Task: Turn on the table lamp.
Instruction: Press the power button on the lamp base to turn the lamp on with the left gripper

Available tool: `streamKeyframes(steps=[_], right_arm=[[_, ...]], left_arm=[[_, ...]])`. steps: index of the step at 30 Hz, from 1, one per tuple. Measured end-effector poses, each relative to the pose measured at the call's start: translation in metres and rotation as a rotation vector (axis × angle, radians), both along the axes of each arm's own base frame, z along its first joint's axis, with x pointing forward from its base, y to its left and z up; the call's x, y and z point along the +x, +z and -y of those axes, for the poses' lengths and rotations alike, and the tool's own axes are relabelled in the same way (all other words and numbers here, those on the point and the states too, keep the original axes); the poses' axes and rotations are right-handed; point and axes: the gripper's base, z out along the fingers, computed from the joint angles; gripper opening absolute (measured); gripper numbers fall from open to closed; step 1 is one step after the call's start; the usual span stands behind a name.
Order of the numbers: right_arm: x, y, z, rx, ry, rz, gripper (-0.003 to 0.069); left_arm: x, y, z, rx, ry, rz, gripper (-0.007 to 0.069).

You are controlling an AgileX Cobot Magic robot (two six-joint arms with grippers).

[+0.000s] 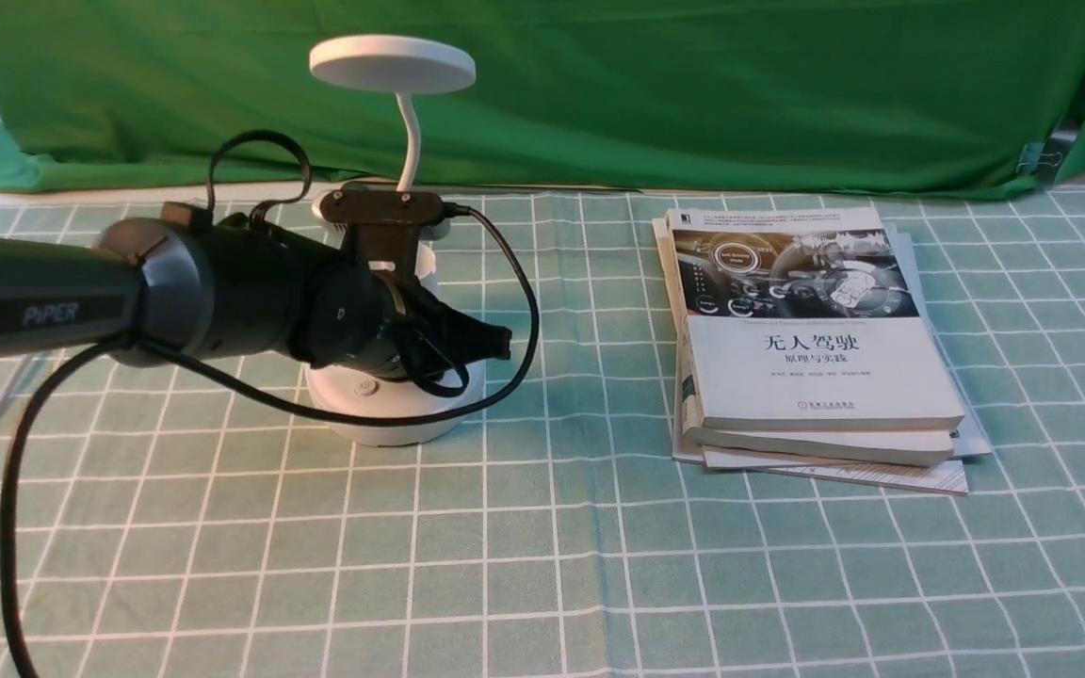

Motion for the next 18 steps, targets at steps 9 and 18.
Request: streamKeyframes(steps=[9, 18], right_arm=[[0.0, 0.0, 0.0, 0.0, 0.0, 0.0, 0.0239], [0.0, 0.0, 0.0, 0.0, 0.0, 0.0, 0.0239]], left_arm=[[-0.012, 0.011, -0.006, 0.014, 0.006, -0.043, 0.0], [-0.012, 0.011, -0.006, 0.027, -0.004, -0.037, 0.0]])
